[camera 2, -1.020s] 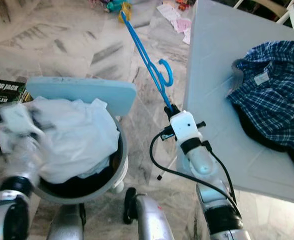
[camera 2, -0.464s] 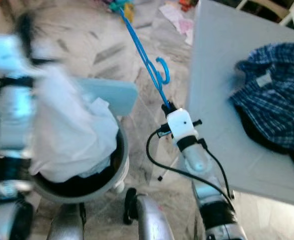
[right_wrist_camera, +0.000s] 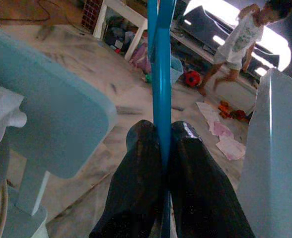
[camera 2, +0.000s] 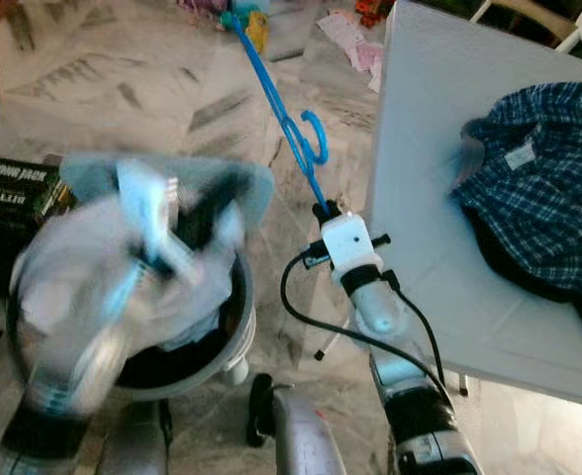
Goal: Hang hanger
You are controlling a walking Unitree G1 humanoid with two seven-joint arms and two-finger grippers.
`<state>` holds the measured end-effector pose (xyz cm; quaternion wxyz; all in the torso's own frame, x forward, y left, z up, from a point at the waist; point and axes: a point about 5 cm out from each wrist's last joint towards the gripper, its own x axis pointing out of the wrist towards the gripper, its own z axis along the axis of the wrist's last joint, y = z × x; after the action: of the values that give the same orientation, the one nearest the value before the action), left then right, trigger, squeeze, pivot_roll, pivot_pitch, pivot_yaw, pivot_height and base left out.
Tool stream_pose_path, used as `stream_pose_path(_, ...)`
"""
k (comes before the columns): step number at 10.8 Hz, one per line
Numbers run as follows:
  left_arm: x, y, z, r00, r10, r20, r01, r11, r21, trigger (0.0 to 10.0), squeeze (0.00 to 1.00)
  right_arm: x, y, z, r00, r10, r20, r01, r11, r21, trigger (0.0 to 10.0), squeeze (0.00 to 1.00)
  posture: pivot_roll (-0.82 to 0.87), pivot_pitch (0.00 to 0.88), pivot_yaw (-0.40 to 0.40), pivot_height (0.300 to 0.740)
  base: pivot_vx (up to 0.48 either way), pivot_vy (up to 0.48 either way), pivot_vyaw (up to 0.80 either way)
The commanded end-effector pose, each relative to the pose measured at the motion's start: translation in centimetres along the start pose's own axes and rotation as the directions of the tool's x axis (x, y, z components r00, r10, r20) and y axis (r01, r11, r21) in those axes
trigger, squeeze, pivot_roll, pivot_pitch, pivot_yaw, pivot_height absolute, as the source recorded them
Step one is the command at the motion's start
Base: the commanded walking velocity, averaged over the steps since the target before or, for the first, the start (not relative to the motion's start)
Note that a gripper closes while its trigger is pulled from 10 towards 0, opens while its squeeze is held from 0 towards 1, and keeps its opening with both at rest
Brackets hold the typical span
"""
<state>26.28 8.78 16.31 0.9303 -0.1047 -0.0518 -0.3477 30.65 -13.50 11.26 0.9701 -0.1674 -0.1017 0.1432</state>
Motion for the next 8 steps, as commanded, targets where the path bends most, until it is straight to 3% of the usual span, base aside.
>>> stream_pose_path(1, -1.2, -0.3, -3.0, 0.989, 0.018, -0.144, -0.034, 0.994, -0.103, 0.0, 0.0, -0.7, -0.3, -1.3, 0.999, -0.011, -0.053, 0.011, 1.0, -0.004, 10.0, 0.0, 0.05, 0.227, -0.152, 0.74, 0.0, 0.0, 0.0)
stream_pose_path(2, -2.4, -0.2, -5.4, 0.96, 0.037, -0.279, -0.07, 0.992, -0.109, 0.0, 0.0, -0.7, -0.2, -1.3, 0.999, -0.01, -0.052, 0.01, 1.0, -0.005, 10.0, 0.0, 0.06, 0.224, -0.155, 0.74, 0.0, 0.0, 0.0)
stream_pose_path(3, -4.6, 0.3, -8.9, 0.863, 0.081, -0.499, -0.157, 0.981, -0.111, 0.0, 0.0, -0.5, -0.2, -1.3, 0.999, -0.008, -0.052, 0.008, 1.0, -0.006, 10.0, 0.0, 0.06, 0.223, -0.156, 0.74, 0.0, 0.0, 0.0)
stream_pose_path(4, -6.3, 1.3, -10.0, 0.803, 0.175, -0.569, -0.284, 0.953, -0.109, 0.0, 0.0, -0.3, -0.1, -1.2, 0.999, 0.001, -0.04, -0.001, 1.0, -0.016, 10.0, 0.0, 0.06, 0.219, -0.156, 0.74, 0.0, 0.0, 0.0)
stream_pose_path(5, -7.1, 1.7, -10.6, 0.775, 0.199, -0.6, -0.296, 0.953, -0.066, 0.0, 0.0, -0.3, 0.0, -1.2, 0.999, 0.001, -0.04, -0.002, 1.0, -0.017, 10.0, 0.0, 0.07, 0.219, -0.157, 0.74, 0.0, 0.0, 0.0)
stream_pose_path(6, -8.1, 2.7, -11.0, 0.748, 0.275, -0.604, -0.321, 0.946, 0.033, 4.6, 0.0, -0.4, 0.0, -1.3, 0.999, 0.003, -0.043, -0.003, 1.0, -0.015, 10.0, 0.0, 0.07, 0.221, -0.157, 0.74, 0.0, 0.0, 0.0)
stream_pose_path(7, -8.5, 3.6, -10.5, 0.757, 0.341, -0.557, -0.273, 0.94, 0.205, 10.0, 1.0, -0.4, 0.2, -1.5, 0.999, 0.008, -0.045, -0.009, 1.0, -0.014, 10.0, 0.0, 0.07, 0.224, -0.16, 0.74, 0.0, 0.0, 0.0)
stream_pose_path(8, -7.8, 3.8, -9.2, 0.811, 0.322, -0.489, -0.129, 0.913, 0.387, 10.0, 1.0, -0.5, 0.5, -1.5, 0.999, 0.017, -0.046, -0.017, 1.0, -0.013, 10.0, 0.0, 0.08, 0.226, -0.162, 0.74, 0.0, 0.0, 0.0)
